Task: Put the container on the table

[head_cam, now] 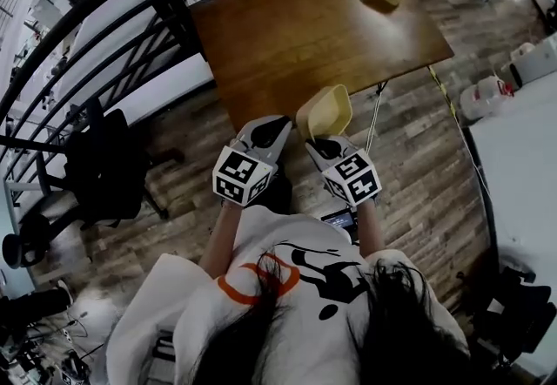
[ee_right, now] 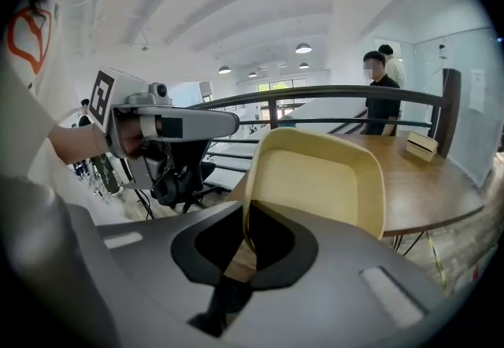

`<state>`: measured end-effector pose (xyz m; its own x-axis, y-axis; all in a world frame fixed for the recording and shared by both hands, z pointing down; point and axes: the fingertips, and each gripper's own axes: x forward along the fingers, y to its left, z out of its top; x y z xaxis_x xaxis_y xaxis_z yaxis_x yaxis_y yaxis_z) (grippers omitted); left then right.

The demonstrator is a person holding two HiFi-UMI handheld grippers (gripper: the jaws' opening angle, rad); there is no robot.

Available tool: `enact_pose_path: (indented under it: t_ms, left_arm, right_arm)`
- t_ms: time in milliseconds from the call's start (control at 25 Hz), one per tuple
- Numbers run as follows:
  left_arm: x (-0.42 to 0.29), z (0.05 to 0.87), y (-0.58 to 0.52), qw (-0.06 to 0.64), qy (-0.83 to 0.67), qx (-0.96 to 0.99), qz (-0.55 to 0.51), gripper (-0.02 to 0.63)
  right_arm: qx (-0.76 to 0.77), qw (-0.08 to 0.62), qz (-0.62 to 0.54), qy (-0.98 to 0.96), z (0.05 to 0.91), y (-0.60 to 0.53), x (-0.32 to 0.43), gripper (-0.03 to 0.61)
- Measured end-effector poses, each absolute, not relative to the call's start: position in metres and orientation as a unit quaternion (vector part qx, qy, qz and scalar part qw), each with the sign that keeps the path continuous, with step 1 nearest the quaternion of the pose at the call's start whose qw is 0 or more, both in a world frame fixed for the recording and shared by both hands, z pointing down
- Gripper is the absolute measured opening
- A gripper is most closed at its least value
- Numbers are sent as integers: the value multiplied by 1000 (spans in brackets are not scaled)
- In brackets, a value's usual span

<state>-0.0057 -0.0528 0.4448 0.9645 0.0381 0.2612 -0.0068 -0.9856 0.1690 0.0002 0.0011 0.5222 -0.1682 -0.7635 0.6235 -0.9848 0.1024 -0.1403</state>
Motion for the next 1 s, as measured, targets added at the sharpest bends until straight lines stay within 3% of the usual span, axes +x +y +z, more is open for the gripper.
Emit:
enact_pose_path:
  t_ms: [440,1000]
  left_arm:
    - [26,441,-144,89,10,989,117,0]
    - [53,453,-180,103,-24,985,133,0]
  right_arm:
    - [608,224,279,-708,528,-78,35,35]
    - [573,245,275,-732,537,-120,77,35]
